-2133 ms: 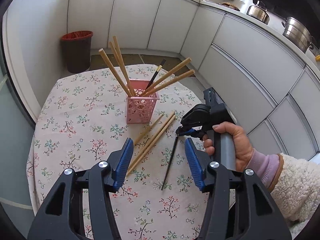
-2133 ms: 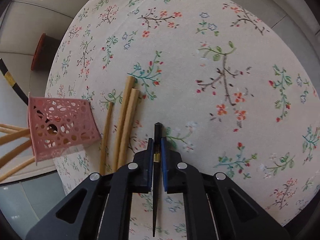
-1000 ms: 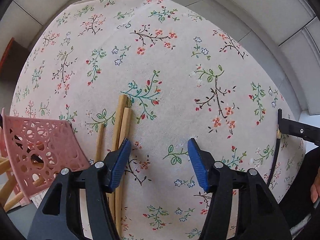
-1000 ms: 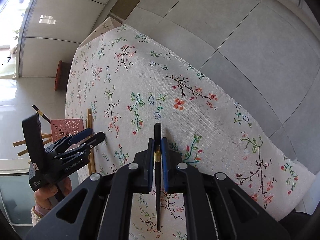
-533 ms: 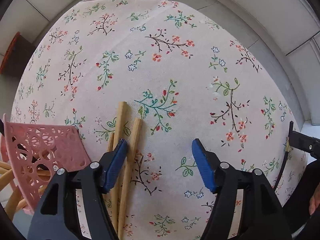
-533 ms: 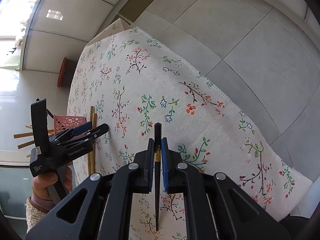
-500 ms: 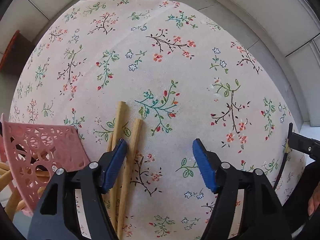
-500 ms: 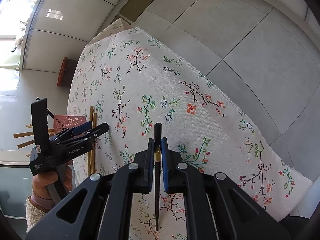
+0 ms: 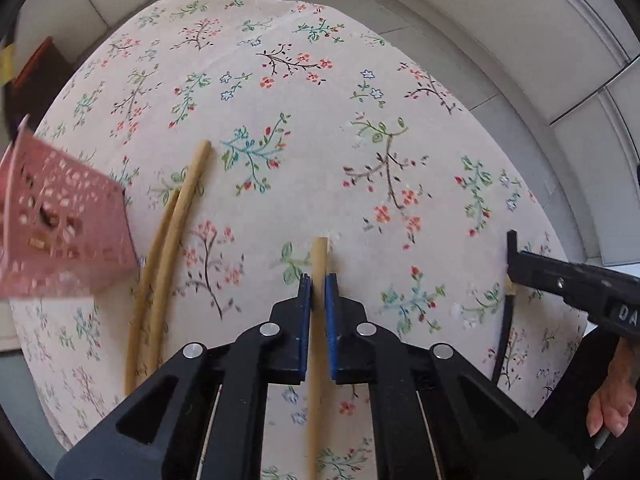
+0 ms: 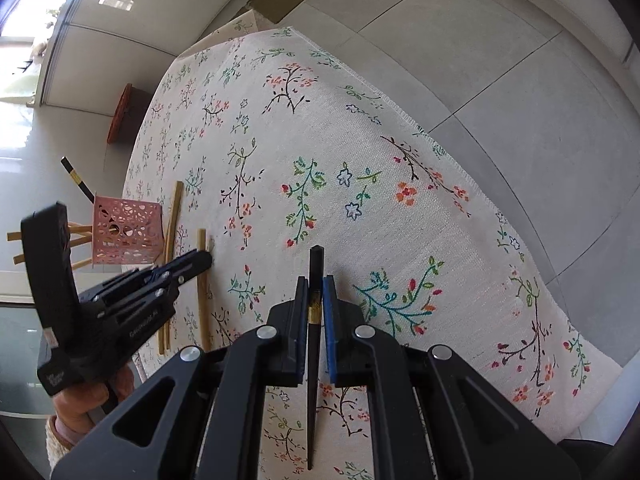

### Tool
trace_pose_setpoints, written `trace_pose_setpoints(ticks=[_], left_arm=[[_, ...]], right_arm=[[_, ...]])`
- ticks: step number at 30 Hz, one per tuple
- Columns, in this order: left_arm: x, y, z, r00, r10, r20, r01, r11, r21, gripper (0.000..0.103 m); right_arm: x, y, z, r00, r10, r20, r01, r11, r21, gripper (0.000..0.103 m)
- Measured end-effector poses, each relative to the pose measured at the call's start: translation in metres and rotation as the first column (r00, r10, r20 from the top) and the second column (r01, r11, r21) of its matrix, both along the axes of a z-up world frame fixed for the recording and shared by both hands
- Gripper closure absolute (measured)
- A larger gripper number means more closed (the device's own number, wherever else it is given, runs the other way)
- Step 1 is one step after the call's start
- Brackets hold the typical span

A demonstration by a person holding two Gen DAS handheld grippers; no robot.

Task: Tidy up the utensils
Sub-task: 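Grasp a wooden chopstick with the left gripper while the right gripper holds the black brush, then carry the chopstick in the left gripper and brush in the right gripper toward the pink holder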

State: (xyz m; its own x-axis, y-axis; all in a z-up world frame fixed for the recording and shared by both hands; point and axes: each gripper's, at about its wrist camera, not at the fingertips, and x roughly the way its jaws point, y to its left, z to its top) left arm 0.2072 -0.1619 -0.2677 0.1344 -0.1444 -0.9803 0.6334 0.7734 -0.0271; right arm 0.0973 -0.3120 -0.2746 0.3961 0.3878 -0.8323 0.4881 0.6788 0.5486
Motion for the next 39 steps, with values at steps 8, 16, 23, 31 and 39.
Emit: trace_pose_setpoints(ticks=[8,16,23,31,39], left_arm=[[-0.098,0.099,0.070,0.962,0.248,0.119,-0.206,0.936,-0.285,0.097],[-0.138,0.163,0.179,0.841,0.423,0.336,-0.224,0.839,-0.495,0.097],[-0.139,0.194,0.268,0.728,0.506,0.462,-0.152,0.776,-0.612,0.097],[-0.135,0.214,0.324,0.650,0.570,0.502,-0.108,0.723,-0.682,0.097],[-0.136,0.221,0.309,0.672,0.578,0.462,-0.121,0.702,-0.702,0.097]], right_arm=[[-0.016,0.026,0.049,0.980,0.068,0.188,-0.041,0.989,-0.142,0.096],[-0.034,0.062,0.146,0.899,0.147,0.413,-0.082,0.982,-0.172,0.096],[-0.035,0.095,0.281,0.750,0.268,0.605,-0.085,0.946,-0.314,0.101],[-0.027,0.098,0.349,0.670,0.312,0.674,-0.045,0.923,-0.382,0.100],[0.051,0.062,0.160,0.972,0.162,0.168,-0.123,0.968,-0.221,0.062]])
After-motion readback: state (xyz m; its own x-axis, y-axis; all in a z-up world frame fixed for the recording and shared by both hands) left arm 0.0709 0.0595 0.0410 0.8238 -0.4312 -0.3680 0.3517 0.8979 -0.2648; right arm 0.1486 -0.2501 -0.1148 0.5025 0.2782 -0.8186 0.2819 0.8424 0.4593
